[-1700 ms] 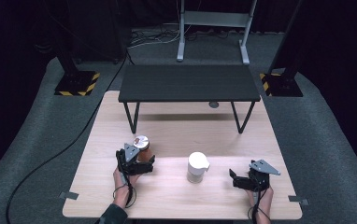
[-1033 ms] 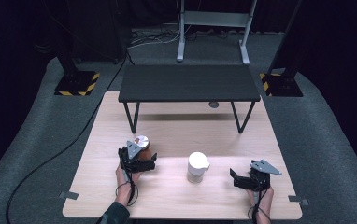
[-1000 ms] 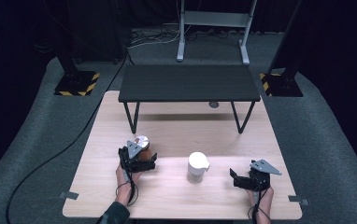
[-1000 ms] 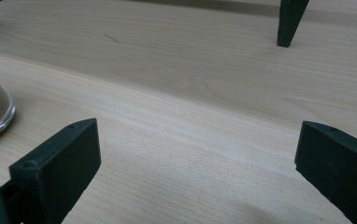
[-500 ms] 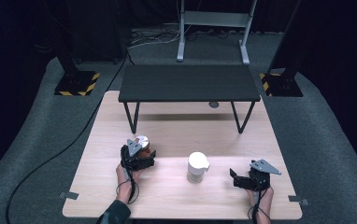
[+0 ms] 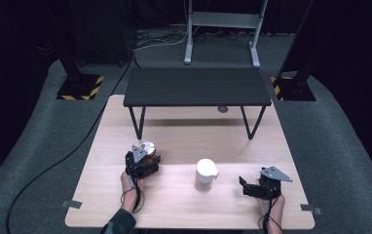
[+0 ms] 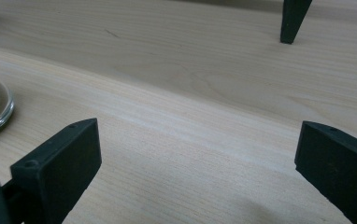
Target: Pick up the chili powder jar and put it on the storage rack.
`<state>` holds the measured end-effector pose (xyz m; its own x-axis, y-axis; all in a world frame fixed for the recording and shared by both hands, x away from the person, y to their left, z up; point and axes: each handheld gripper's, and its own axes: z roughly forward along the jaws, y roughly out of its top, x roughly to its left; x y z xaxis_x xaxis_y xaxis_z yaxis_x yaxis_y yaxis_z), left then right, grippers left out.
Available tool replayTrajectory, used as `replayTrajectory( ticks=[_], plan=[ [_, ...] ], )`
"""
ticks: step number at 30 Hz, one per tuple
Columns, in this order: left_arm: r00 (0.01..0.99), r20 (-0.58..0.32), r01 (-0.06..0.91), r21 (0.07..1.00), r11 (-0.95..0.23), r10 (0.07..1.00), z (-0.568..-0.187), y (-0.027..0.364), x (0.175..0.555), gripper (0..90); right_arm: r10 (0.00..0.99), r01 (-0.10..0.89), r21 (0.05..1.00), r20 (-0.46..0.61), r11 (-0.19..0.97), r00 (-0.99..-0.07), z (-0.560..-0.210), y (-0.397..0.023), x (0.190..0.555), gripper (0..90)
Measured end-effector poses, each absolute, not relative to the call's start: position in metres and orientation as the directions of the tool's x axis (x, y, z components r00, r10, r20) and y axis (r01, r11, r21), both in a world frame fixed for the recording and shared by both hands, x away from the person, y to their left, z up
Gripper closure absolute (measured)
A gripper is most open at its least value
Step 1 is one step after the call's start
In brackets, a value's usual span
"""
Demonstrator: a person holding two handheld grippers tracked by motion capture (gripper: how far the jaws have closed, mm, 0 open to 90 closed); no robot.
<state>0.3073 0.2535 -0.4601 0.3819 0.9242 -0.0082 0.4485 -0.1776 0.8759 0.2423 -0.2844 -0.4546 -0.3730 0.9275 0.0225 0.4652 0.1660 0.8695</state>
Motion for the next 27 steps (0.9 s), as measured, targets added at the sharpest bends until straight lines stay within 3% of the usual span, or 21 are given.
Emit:
replayTrajectory(
  ticks=[27],
  plan=[
    [0.392, -0.031, 0.447, 0.88, -0.162, 0.919, -0.4572, 0.2572, 0.3037, 31.5, 0.923, 0.479, 0.856, 0.006, 0.194, -0.385, -0.4515, -0.2817, 0.2456, 0.0]
  ],
)
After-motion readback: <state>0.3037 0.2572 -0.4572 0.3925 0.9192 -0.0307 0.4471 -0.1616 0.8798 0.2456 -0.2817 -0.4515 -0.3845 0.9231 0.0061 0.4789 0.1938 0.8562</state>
